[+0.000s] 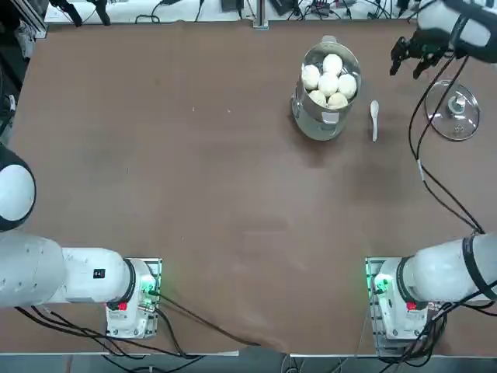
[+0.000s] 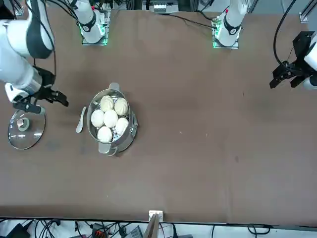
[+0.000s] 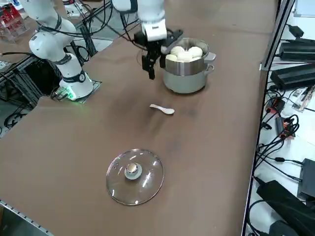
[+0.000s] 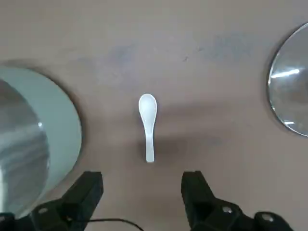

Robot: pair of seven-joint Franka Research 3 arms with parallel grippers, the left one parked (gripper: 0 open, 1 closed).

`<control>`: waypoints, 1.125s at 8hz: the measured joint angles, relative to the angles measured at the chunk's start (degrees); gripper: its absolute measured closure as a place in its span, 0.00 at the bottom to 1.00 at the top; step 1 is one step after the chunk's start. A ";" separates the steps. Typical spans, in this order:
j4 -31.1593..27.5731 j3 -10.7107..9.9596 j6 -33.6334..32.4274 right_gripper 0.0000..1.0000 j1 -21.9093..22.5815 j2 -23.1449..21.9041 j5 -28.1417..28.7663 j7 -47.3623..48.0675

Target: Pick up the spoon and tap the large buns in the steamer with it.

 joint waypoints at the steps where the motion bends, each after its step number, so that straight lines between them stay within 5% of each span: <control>1: -3.20 -0.03 5.78 0.00 -0.02 1.37 0.01 0.26; 9: -5.66 0.06 16.10 0.15 0.55 13.89 2.22 0.63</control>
